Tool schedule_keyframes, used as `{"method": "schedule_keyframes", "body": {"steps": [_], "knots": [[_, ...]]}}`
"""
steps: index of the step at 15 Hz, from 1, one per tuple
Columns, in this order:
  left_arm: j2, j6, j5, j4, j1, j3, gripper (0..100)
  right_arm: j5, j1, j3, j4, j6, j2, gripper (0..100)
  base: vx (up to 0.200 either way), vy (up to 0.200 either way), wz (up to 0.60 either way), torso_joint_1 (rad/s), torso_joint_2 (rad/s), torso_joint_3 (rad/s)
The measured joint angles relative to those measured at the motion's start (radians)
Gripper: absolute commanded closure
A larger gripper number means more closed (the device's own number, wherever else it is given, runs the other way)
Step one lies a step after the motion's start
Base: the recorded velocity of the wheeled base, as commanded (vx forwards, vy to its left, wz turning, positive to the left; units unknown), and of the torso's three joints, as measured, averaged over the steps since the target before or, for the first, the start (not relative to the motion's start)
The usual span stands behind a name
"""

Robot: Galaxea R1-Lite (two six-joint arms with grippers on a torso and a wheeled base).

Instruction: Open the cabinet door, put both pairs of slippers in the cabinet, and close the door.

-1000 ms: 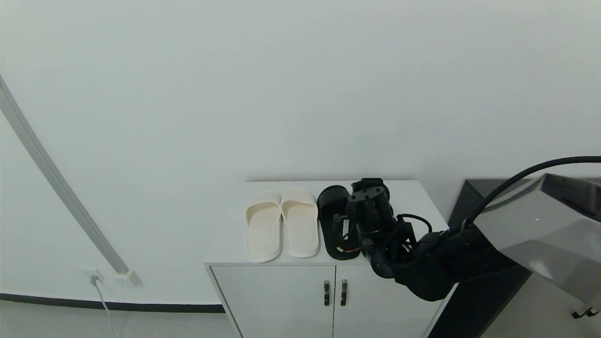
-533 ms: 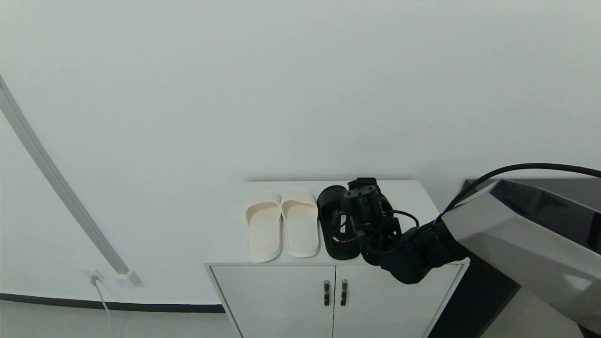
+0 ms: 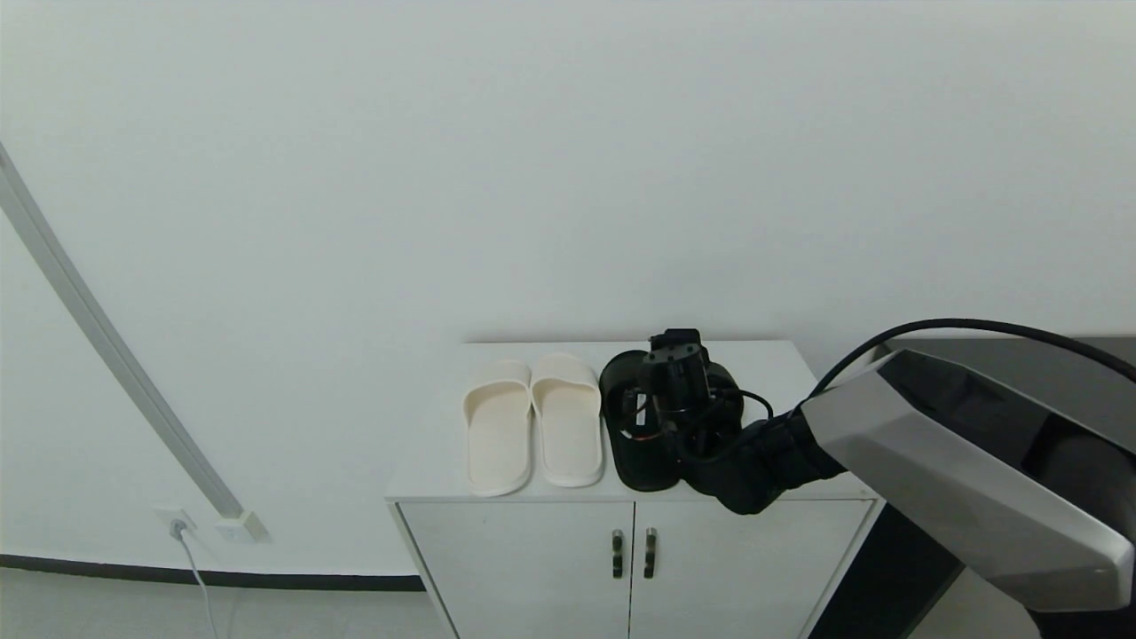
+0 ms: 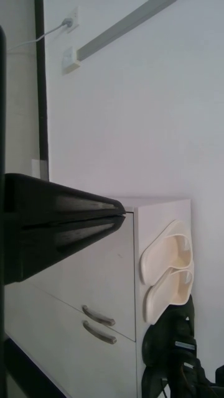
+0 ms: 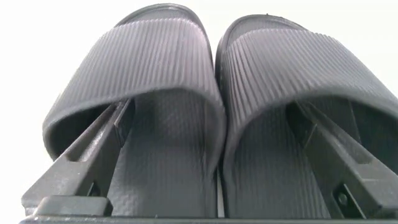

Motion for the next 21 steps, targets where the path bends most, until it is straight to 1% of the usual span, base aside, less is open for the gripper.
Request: {"method": "schedule_keyframes", "body": {"steps": [1, 2, 9, 14, 16, 18, 19, 21], "knots": [[0.0, 0.0, 0.0, 0.0, -0.001, 0.0, 100, 0.0, -0.003, -0.011, 0.001, -0.002, 0.009, 0, 0.0, 0.0, 0.0, 0.0, 0.0, 0.0], [0.0, 0.0, 0.0, 0.0, -0.001, 0.0, 100, 0.0, -0.005, -0.019, -0.003, -0.006, 0.017, 100, 0.0, 0.0, 0.0, 0.0, 0.0, 0.0], [0.0, -0.001, 0.0, 0.0, -0.001, 0.0, 100, -0.001, -0.008, -0.031, -0.005, -0.008, 0.036, 100, 0.0, 0.0, 0.0, 0.0, 0.0, 0.0], [0.0, -0.001, 0.001, 0.0, -0.001, 0.0, 100, 0.0, -0.008, 0.002, -0.003, -0.007, 0.001, 100, 0.0, 0.0, 0.0, 0.0, 0.0, 0.0], [0.0, 0.002, 0.001, 0.0, -0.001, 0.0, 100, 0.01, 0.0, 0.052, -0.004, -0.007, -0.053, 100, 0.0, 0.0, 0.0, 0.0, 0.0, 0.0], [0.0, 0.003, 0.001, 0.0, -0.001, 0.0, 100, 0.045, 0.005, 0.135, -0.005, -0.013, -0.133, 100, 0.0, 0.0, 0.0, 0.0, 0.0, 0.0], [0.0, 0.003, 0.001, 0.0, -0.001, 0.001, 100, 0.071, 0.006, 0.185, -0.01, -0.024, -0.176, 100, 0.0, 0.0, 0.0, 0.0, 0.0, 0.0], [0.0, 0.002, 0.002, 0.0, -0.001, 0.002, 100, 0.164, 0.009, 0.331, -0.057, -0.062, -0.283, 100, 0.0, 0.0, 0.0, 0.0, 0.0, 0.0]]}}
